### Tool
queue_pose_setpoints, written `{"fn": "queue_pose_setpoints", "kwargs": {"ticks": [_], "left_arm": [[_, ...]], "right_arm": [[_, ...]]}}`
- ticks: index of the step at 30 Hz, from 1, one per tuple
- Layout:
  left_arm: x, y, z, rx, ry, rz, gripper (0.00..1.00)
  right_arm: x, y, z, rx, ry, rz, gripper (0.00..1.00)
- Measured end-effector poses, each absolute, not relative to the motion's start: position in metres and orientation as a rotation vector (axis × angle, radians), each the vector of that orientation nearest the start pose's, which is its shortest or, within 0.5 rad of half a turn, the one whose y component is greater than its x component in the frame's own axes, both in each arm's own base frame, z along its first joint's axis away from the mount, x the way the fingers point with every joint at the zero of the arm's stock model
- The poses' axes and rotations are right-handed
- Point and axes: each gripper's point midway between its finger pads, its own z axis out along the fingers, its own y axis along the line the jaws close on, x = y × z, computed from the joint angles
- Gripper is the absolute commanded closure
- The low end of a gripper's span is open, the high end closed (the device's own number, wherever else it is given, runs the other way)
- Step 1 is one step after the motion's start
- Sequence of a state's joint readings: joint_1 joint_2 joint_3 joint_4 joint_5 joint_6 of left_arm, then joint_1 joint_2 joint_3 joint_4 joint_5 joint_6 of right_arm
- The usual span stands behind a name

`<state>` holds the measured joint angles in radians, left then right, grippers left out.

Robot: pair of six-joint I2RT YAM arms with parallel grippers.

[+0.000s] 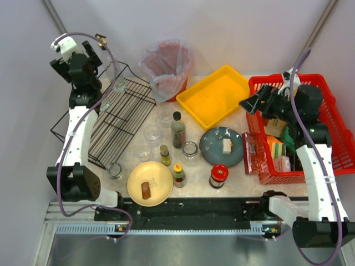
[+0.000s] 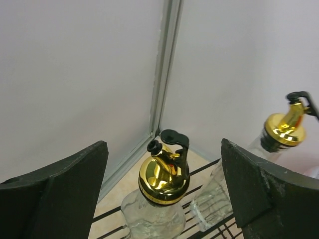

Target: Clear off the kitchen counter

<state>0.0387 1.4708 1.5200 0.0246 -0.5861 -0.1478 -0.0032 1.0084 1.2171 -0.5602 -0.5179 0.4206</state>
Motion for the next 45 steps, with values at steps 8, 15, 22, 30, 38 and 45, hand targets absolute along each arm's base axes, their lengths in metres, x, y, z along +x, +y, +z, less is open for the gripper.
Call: {"fn": "queue_pose_setpoints", "kwargs": {"ticks": [8,15,22,30,38,45], "left_arm": [[0.419,0.094,0.467,-0.511,1.368,0.280,0.02],[0.390,0.048,0.498,-0.299,1.436,0.087,0.02],[0.364,-0.045,0.488,0.121,1.518,-0.299,0.02],[0.305,-0.167,0.445,0.574,1.499,-0.806,0.02],[0.290,-0.233,0.392,0.745,1.571,-0.923,0.03],[0.300,-0.255,0.321,0.760,1.739,-0.849,0.05]], "right_arm": [[0.297,0.101,0.337,0.053,1.944,0.773,0.02],[0.296,0.100,0.336,0.047,1.950,0.767,0.02],[0.295,0.100,0.334,0.044,1.958,0.764,0.02],[0.292,0.102,0.333,0.055,1.971,0.782,0.03],[0.284,0.103,0.337,0.052,1.951,0.791,0.04],[0.278,0.103,0.340,0.051,1.940,0.794,0.04]]}}
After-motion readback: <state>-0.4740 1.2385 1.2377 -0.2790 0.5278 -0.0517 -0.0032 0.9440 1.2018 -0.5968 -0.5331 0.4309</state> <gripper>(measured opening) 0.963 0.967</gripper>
